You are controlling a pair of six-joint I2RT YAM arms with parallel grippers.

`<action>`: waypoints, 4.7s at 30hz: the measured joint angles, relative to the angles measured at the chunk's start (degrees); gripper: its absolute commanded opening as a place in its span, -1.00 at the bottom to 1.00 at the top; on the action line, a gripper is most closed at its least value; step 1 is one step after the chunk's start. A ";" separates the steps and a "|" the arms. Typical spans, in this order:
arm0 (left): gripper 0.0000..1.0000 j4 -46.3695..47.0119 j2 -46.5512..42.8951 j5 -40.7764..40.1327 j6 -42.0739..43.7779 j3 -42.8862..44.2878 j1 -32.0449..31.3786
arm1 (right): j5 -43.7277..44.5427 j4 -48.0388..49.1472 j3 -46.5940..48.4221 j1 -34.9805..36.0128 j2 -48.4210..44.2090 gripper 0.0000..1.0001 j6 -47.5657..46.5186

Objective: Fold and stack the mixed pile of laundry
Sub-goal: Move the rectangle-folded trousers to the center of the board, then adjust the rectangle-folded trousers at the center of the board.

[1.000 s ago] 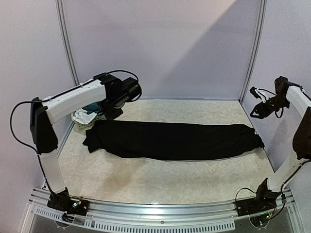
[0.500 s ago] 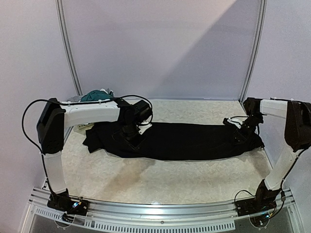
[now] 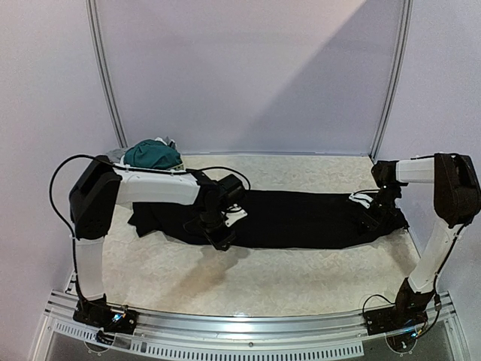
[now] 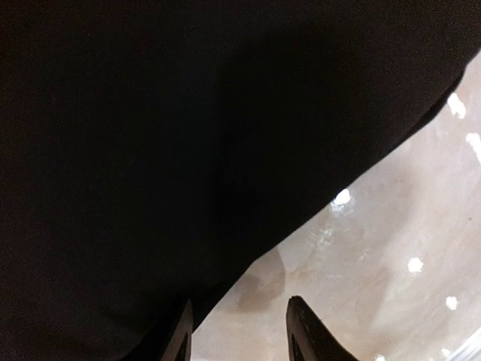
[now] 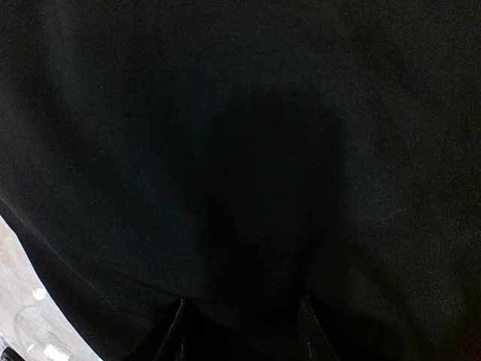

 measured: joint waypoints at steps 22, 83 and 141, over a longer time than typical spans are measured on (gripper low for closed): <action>-0.88 -0.35 7.52 -16.11 13.27 6.78 -5.20 | -0.09 -0.42 0.22 0.00 0.02 -0.02 -0.04; -0.08 -1.01 -17.51 -4.39 -5.64 -9.75 8.94 | -6.95 -13.29 25.22 -10.84 11.67 -0.60 15.04; 0.09 1.97 -39.17 -7.10 -16.57 -31.85 38.95 | -13.57 -10.67 25.51 -19.76 8.92 -1.00 21.99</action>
